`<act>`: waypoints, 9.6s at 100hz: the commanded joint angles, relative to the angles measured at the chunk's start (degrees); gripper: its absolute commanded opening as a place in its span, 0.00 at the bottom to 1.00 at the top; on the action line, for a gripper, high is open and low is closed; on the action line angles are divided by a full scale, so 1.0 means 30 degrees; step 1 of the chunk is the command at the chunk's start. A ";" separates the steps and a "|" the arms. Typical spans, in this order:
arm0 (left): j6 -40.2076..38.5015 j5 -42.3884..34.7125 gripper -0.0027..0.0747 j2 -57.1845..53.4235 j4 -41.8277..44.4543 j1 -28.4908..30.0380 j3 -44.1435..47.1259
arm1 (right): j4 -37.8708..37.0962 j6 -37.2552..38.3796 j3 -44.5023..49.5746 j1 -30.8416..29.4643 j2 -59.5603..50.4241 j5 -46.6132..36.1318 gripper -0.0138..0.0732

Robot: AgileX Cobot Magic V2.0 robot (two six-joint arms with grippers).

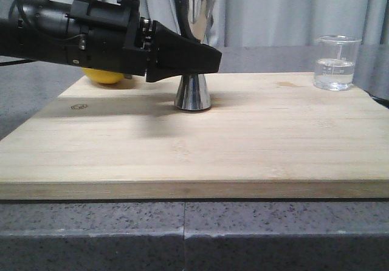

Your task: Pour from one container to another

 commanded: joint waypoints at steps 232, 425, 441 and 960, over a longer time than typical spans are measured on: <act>0.0022 0.2035 0.12 -0.0851 -0.1479 -0.0160 -0.0528 | -0.1698 0.0562 -0.1068 -0.0584 1.4480 -1.6389 0.65; 0.0022 0.2035 0.12 -0.0851 -0.1479 -0.0160 -0.0528 | -2.7639 2.0132 -0.7625 -0.0394 0.9726 -1.0152 0.47; 0.0022 0.2001 0.12 -0.0851 -0.1479 -0.0160 -0.0528 | -3.0004 2.1298 -0.8344 0.0539 0.9726 -1.0030 0.47; 0.0022 0.2001 0.12 -0.0851 -0.1479 -0.0160 -0.0528 | -3.5495 0.8289 -1.1361 0.3248 1.1428 -0.6108 0.47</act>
